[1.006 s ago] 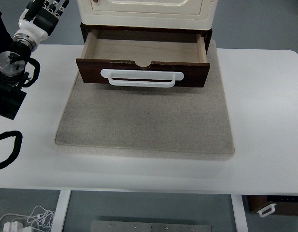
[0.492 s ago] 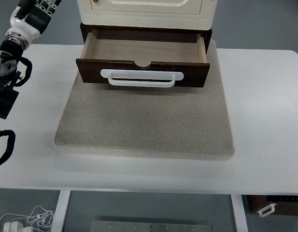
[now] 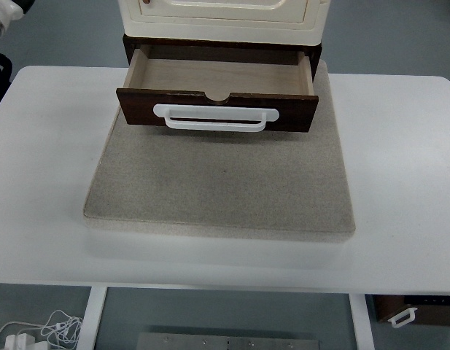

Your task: Close drawer under combined cabinet

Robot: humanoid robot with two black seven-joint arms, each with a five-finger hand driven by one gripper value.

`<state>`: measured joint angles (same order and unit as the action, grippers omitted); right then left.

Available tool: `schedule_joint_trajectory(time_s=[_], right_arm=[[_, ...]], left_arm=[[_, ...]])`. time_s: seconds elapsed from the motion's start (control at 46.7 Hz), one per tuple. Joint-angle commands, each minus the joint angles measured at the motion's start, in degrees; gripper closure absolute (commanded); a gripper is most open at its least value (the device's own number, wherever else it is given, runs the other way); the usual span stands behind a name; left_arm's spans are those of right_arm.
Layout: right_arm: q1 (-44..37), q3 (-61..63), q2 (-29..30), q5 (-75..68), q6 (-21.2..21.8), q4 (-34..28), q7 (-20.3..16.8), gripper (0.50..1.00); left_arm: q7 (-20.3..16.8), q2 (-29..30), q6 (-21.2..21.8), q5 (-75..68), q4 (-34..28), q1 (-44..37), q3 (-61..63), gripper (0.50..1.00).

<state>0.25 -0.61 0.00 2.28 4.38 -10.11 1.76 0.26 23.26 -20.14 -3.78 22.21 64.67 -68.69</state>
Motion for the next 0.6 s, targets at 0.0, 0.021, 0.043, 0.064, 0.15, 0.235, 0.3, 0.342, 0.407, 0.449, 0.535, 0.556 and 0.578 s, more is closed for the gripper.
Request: schedule_joint_trajectory(time_s=[0.0,0.021,0.043,0.064,0.15,0.235,0.3,0.342,0.407,0.449,0.535,0.556,0.578], right_arm=[[0.0,0.0,0.0,0.0,0.0,0.0,0.0,0.548],[0.0,0.0,0.0,0.0,0.0,0.0,0.0,0.548],[0.0,0.0,0.0,0.0,0.0,0.0,0.0,0.548],[0.0,0.0,0.0,0.0,-0.1,0.0,0.0,0.548],[0.0,0.0,0.0,0.0,0.0,0.0,0.0,0.548],[0.0,0.0,0.0,0.0,0.0,0.0,0.0,0.548],[0.0,0.0,0.0,0.0,0.0,0.0,0.0,0.548],[0.0,0.1,0.0,0.0,0.0,0.0,0.0,0.548],[0.0,0.0,0.0,0.0,-0.1,0.0,0.0,0.548],[0.0,0.0,0.0,0.0,0.0,0.0,0.0,0.548],[0.0,0.0,0.0,0.0,-0.1,0.0,0.0,0.548],[0.0,0.0,0.0,0.0,-0.1,0.0,0.0,0.548],[0.0,0.0,0.0,0.0,0.0,0.0,0.0,0.548]], left_arm=[[0.0,2.5,0.3,-0.2,0.9,2.2,0.1,0.500],[0.1,2.8,0.3,-0.2,1.3,2.7,0.3,0.500],[0.0,3.2,0.4,-0.2,1.7,3.2,0.5,0.500],[0.1,3.5,0.4,-0.2,2.1,3.4,0.7,0.500],[0.0,5.5,0.4,-0.2,4.3,4.8,1.8,0.500],[0.0,7.6,0.5,-0.3,5.9,6.6,2.9,0.500],[0.0,8.8,0.4,-0.3,6.3,7.7,3.1,0.500],[0.0,9.3,0.3,-0.3,6.3,8.7,3.2,0.500],[0.0,10.0,0.3,-0.3,7.1,9.7,3.2,0.500],[0.1,10.8,0.3,-0.3,8.6,10.0,3.2,0.500],[0.0,12.9,0.5,-0.3,12.7,10.2,3.2,0.500],[0.0,13.4,0.6,-0.3,13.6,10.2,3.1,0.500],[0.0,13.7,0.6,-0.3,14.5,10.2,3.1,0.500]])
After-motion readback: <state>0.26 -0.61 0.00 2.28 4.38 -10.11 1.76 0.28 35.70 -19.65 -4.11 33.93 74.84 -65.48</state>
